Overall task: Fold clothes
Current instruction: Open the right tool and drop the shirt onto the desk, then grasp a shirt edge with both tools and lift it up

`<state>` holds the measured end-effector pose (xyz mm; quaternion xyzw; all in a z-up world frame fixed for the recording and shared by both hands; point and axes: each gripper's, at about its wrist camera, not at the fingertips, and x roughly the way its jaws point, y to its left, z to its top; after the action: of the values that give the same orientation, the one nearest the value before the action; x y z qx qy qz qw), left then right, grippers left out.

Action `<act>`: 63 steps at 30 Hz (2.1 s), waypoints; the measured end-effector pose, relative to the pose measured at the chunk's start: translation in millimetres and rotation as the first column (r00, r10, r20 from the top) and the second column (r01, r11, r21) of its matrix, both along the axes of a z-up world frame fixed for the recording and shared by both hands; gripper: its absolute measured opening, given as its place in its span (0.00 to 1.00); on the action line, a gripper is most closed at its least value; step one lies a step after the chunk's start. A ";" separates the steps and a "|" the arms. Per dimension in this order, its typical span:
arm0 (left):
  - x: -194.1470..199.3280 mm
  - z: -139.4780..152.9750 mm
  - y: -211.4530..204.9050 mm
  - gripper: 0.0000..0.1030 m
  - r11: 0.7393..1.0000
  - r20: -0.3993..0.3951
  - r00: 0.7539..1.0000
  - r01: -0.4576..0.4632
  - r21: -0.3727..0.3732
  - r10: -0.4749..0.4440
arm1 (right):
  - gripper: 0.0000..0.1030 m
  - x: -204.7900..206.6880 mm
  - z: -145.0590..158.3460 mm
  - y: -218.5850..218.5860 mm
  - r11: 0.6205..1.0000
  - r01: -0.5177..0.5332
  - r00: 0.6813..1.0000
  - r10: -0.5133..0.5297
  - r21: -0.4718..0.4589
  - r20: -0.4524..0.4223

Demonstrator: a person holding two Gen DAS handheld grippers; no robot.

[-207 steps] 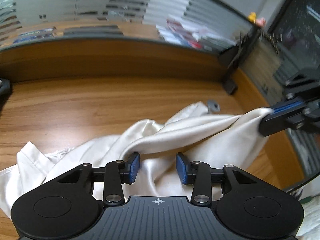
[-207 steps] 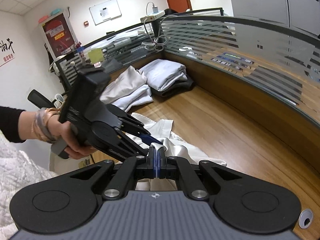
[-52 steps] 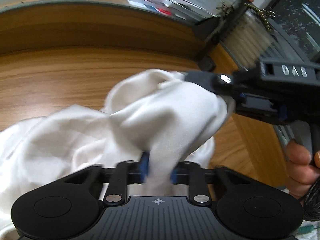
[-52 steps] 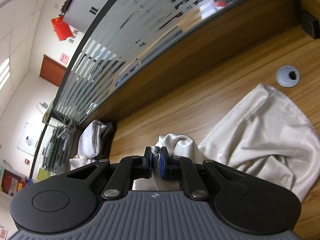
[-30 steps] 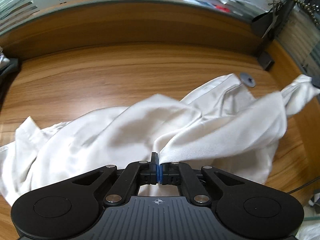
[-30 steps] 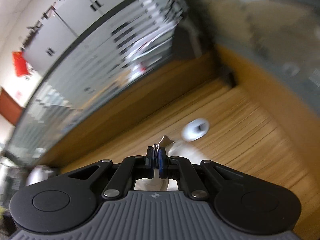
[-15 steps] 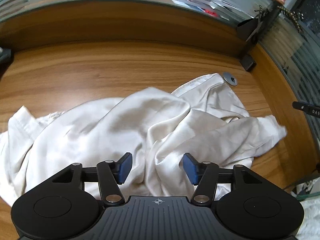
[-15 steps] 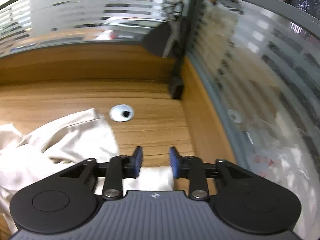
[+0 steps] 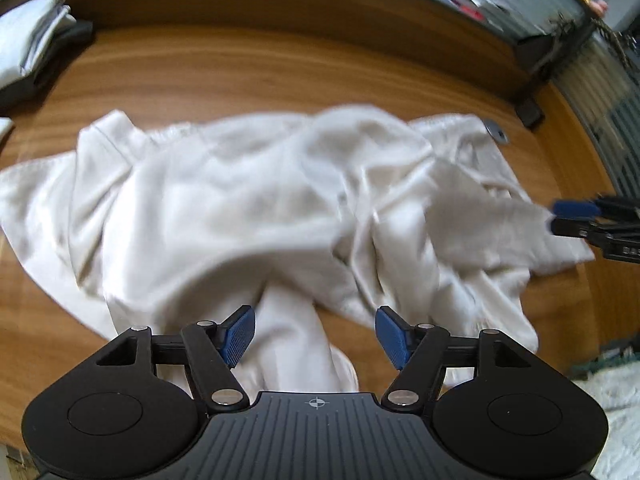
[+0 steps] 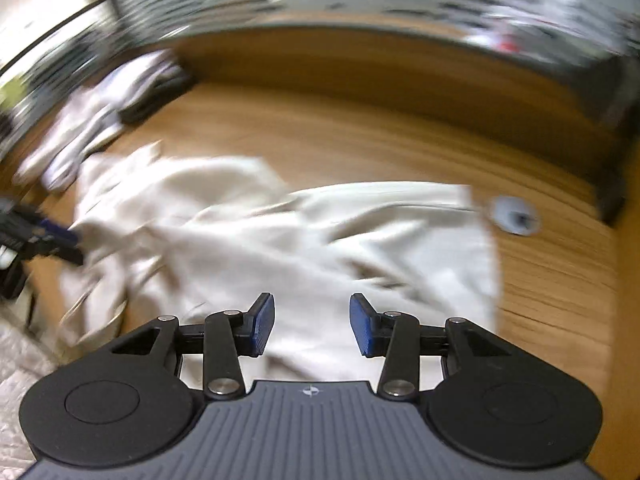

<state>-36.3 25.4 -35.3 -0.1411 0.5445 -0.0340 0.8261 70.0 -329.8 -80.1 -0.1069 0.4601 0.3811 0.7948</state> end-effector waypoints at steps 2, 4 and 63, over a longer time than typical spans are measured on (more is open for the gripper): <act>-8.5 -4.7 -8.8 0.67 1.000 -0.011 1.000 0.014 -0.014 -0.015 | 0.46 -10.8 -10.1 22.1 0.995 -0.102 0.995 0.102 0.004 -0.024; -15.8 -11.0 -17.1 0.67 0.999 -0.022 1.000 0.020 -0.029 -0.021 | 0.46 -23.3 -16.6 43.1 0.982 -0.188 0.981 0.188 0.010 -0.053; 295.9 70.4 169.2 0.43 0.933 0.291 0.957 -0.125 0.339 0.023 | 0.23 283.4 20.7 109.5 0.923 0.375 0.900 -0.338 -0.092 0.277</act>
<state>259.6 194.7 35.0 -0.0046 0.4128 0.0760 0.9076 353.4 -220.3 -59.5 -0.1254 0.3917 0.1780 0.8940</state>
